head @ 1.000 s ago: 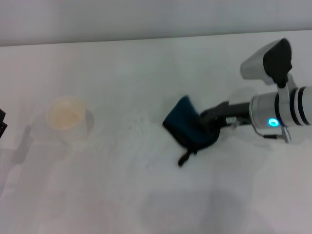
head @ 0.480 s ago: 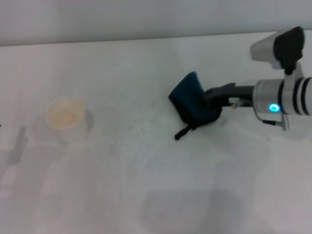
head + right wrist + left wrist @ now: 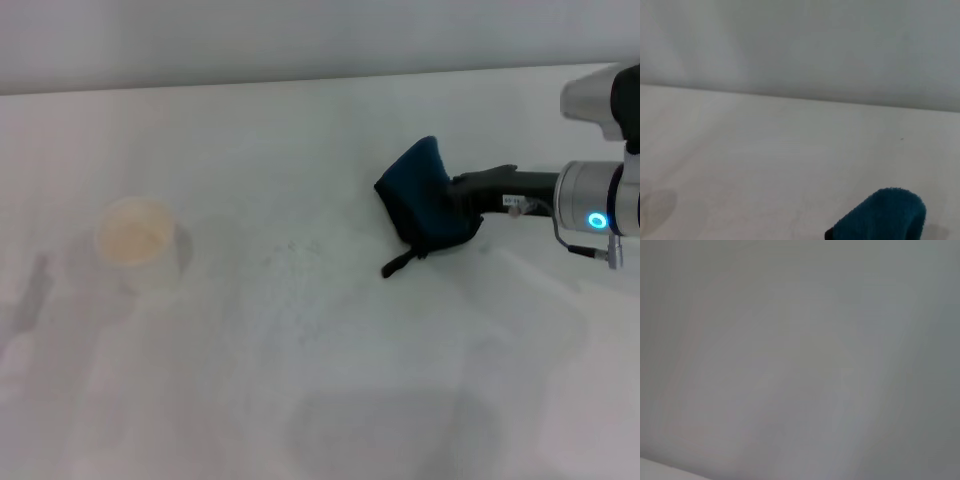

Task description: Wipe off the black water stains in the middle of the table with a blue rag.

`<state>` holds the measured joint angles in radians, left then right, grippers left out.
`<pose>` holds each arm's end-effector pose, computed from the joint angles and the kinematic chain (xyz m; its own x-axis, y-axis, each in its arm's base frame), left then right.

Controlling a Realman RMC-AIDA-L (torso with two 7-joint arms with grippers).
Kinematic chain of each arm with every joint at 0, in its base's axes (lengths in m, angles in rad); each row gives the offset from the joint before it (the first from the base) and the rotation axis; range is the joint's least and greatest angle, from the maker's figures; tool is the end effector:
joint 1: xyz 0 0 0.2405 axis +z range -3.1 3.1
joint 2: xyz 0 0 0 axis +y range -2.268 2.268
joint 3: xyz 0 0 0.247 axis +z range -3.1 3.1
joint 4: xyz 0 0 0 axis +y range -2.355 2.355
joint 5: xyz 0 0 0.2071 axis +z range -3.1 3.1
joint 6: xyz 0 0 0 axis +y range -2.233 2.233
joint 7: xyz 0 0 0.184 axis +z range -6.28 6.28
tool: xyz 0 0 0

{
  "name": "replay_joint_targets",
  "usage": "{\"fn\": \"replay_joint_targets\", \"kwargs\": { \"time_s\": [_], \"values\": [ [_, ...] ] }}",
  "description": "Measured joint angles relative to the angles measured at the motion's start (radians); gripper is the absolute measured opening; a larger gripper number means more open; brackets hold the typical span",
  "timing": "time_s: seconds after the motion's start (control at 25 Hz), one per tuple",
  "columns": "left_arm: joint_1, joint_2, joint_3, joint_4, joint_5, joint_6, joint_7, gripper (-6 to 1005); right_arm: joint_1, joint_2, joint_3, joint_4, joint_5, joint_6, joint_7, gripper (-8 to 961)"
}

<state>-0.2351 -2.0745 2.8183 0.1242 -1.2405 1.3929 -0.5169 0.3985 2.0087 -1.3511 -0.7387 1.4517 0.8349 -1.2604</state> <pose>-0.3488 0.2793 -0.0154 0.4309 0.0250 0.9020 0.8935 -0.1522 -0.4226 0.2944 0.3790 -0.0506 0.6184 -0.6390 -0.4575 -0.7858 -0.4975 -0.3675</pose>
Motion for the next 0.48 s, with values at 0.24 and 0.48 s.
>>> {"fn": "replay_joint_targets", "kwargs": {
  "time_s": [0.24, 0.48],
  "values": [
    [-0.012, 0.001, 0.0, 0.0, -0.007, 0.0, 0.0, 885, -0.008, 0.006, -0.012, -0.002, 0.067, 0.02, -0.13, 83],
    [-0.013, 0.002, 0.0, -0.006, -0.01, 0.0, 0.0, 883, -0.006, 0.0, 0.022, -0.011, 0.158, 0.059, -0.176, 205]
  ]
}}
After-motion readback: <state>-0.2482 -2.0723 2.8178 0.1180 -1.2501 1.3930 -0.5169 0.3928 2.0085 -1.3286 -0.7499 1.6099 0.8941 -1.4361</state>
